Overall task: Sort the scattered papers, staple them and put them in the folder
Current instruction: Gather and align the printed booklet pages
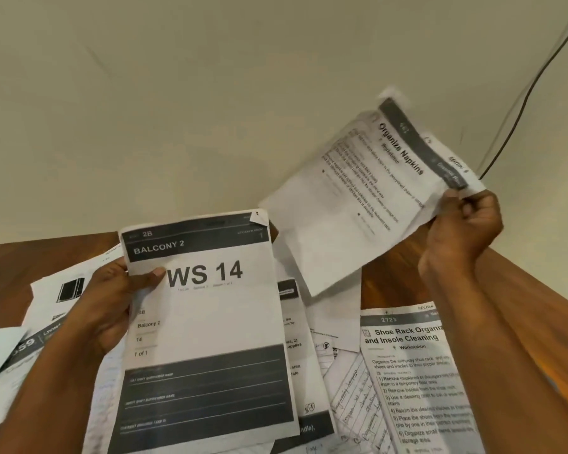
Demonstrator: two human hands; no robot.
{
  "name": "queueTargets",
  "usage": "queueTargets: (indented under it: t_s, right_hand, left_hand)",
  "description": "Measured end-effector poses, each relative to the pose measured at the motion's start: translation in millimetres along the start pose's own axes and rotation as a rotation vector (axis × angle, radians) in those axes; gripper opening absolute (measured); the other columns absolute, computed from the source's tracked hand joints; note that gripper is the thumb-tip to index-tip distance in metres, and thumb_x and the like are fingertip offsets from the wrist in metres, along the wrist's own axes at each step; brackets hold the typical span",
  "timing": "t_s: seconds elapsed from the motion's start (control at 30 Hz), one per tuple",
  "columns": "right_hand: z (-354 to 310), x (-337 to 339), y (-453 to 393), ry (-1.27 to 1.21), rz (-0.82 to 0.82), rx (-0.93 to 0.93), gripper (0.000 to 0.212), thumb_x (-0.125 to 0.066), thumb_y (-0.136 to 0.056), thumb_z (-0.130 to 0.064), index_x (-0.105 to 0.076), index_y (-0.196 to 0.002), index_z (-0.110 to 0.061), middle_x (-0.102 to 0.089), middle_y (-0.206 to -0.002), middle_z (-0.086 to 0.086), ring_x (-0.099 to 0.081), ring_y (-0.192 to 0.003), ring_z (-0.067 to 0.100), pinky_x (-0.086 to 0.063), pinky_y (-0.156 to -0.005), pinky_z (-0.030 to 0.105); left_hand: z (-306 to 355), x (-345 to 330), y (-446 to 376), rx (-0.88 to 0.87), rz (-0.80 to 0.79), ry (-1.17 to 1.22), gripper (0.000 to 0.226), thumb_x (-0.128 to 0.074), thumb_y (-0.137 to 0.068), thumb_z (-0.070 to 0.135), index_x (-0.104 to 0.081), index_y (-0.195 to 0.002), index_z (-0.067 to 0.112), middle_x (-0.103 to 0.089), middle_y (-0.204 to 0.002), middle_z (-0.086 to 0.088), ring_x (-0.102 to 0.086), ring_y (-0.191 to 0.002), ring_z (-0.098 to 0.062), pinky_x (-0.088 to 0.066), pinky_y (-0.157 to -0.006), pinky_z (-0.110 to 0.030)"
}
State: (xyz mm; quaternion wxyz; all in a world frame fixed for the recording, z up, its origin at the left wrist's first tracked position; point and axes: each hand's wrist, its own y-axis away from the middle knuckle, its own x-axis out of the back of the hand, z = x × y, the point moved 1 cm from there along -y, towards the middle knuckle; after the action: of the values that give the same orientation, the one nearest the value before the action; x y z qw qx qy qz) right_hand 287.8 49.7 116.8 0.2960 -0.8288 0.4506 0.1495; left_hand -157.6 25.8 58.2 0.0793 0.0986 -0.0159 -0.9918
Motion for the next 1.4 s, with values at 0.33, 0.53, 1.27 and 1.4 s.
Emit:
queueTargets:
  t_s: [0.33,0.53,1.27,1.4]
  right_hand:
    - [19,-13,38,0.122,-0.449,-0.624,0.025,-0.049,-0.104,0.0,-0.064,-0.121,-0.011,-0.076,-0.097,0.008,-0.07,-0.072,0.016,-0.056,-0.055,0.029]
    - [44,-4,53,0.541,-0.815,-0.631,0.024,-0.052,-0.102,0.002,-0.068,-0.115,-0.011,-0.078,-0.1,0.015,-0.07,-0.074,0.022,-0.052,-0.051,0.032]
    - [12,2,48,1.081,-1.185,-0.421,0.022,-0.081,-0.089,-0.021,-0.069,-0.102,-0.007,-0.079,-0.08,0.011,-0.069,-0.055,0.016,-0.051,-0.046,0.026]
    - [-13,22,6,1.286,-1.122,-0.324,0.02,-0.086,-0.084,-0.023,-0.072,-0.096,-0.016,-0.077,-0.08,0.006,-0.07,-0.067,0.016,-0.053,-0.054,0.026]
  left_hand:
    - [10,0,8,-0.02,-0.047,0.016,0.034,-0.071,-0.078,0.008,-0.073,-0.111,0.016,-0.079,-0.116,-0.016,-0.08,-0.085,-0.034,-0.066,-0.071,-0.054]
    - [11,4,8,0.008,-0.084,0.023,0.038,-0.069,-0.08,0.005,-0.072,-0.117,0.013,-0.077,-0.12,-0.02,-0.079,-0.086,-0.036,-0.065,-0.073,-0.055]
    - [-2,-11,6,0.118,-0.064,-0.051,0.043,-0.068,-0.079,0.004,-0.07,-0.122,0.009,-0.08,-0.106,-0.02,-0.08,-0.076,-0.036,-0.066,-0.059,-0.049]
    - [-4,-15,6,0.135,-0.074,-0.042,0.041,-0.07,-0.078,0.004,-0.072,-0.119,0.012,-0.079,-0.11,-0.02,-0.08,-0.079,-0.038,-0.066,-0.062,-0.053]
